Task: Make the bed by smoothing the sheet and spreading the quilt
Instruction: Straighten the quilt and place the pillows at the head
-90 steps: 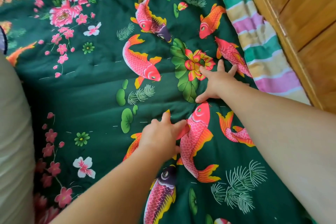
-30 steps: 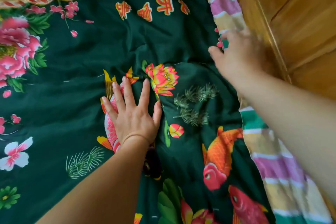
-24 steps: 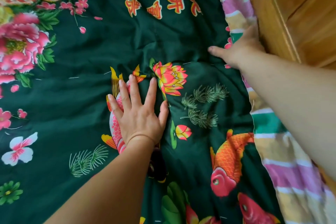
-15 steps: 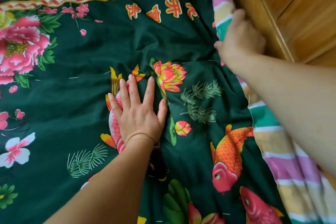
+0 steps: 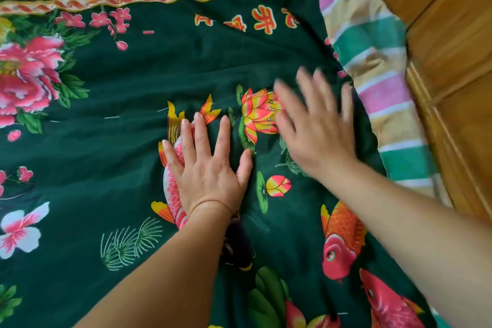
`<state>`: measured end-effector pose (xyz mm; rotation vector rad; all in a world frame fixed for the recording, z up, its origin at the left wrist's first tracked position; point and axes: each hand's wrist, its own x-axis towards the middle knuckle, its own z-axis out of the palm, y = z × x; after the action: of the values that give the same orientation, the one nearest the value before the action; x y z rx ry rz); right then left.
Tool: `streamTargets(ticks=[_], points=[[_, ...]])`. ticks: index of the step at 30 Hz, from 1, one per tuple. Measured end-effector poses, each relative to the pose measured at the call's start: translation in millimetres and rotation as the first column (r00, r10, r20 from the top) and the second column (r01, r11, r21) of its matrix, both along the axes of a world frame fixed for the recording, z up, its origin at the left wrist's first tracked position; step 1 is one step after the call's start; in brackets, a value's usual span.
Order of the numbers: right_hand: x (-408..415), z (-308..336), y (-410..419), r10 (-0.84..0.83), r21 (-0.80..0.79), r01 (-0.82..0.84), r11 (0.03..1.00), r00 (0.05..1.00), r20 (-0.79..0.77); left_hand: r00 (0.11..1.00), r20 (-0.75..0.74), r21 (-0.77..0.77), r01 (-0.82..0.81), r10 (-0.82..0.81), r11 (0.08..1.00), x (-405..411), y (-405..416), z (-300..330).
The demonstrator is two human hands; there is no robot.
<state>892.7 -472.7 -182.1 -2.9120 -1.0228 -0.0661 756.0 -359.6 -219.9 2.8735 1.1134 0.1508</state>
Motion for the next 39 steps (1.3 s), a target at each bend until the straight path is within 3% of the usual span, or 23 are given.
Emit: streamTargets(ticks=[2,6,8,10,13,19,24,27,32,35,37,39], points=[[8.7,-9.2,-27.9,-0.021,-0.097,0.009,0.995,0.992,-0.124,1.000,0.000,-0.004,0.015,-0.015,1.000,0.5,-1.3,0.4],[33.3,-9.7,-10.1,-0.248,-0.003,0.249,0.969,0.966,-0.074,1.000,-0.018,-0.026,0.008,-0.008,1.000,-0.9,0.7,-0.8],[24.2,-7.9,7.8,-0.213,0.093,0.212,0.973,0.977,-0.004,1.000,-0.023,-0.030,0.001,-0.002,1.000,-1.0,0.6,0.2],[24.2,-9.1,10.1,-0.106,0.014,0.107,0.994,0.994,-0.011,1.000,-0.027,-0.028,0.001,-0.002,1.000,0.4,-0.1,0.2],[39.7,-19.2,4.6,-0.173,-0.068,0.168,0.983,0.982,-0.076,1.000,-0.027,-0.028,0.005,-0.006,1.000,-0.6,1.4,0.6],[41.1,-26.7,3.9,-0.152,0.172,0.149,0.974,0.988,0.001,0.995,-0.060,-0.054,0.077,-0.080,0.996,31.1,23.8,13.1],[45.0,-26.3,2.8,-0.134,0.244,0.124,0.962,0.991,0.027,0.953,-0.030,-0.218,-0.299,0.300,0.929,132.8,79.5,18.6],[46.9,-27.6,2.8,-0.096,0.250,0.078,0.965,0.993,0.061,0.980,-0.036,-0.158,-0.198,0.195,0.967,183.5,95.1,16.2],[50.2,-21.3,12.2,0.011,0.222,-0.064,0.973,0.972,0.233,0.999,0.021,-0.088,-0.035,0.037,0.995,202.6,109.0,12.6],[86.6,3.5,47.2,0.098,0.356,-0.213,0.910,0.944,0.316,0.998,0.061,-0.083,-0.004,0.009,0.997,199.8,107.5,13.0],[130.2,26.1,83.2,0.015,0.430,-0.161,0.889,0.946,0.324,0.993,0.120,-0.062,0.020,-0.012,0.998,199.9,108.5,13.3],[175.8,42.2,115.4,-0.115,0.255,0.053,0.966,0.966,0.232,0.985,0.167,-0.039,0.051,-0.043,0.998,199.2,107.5,13.3]])
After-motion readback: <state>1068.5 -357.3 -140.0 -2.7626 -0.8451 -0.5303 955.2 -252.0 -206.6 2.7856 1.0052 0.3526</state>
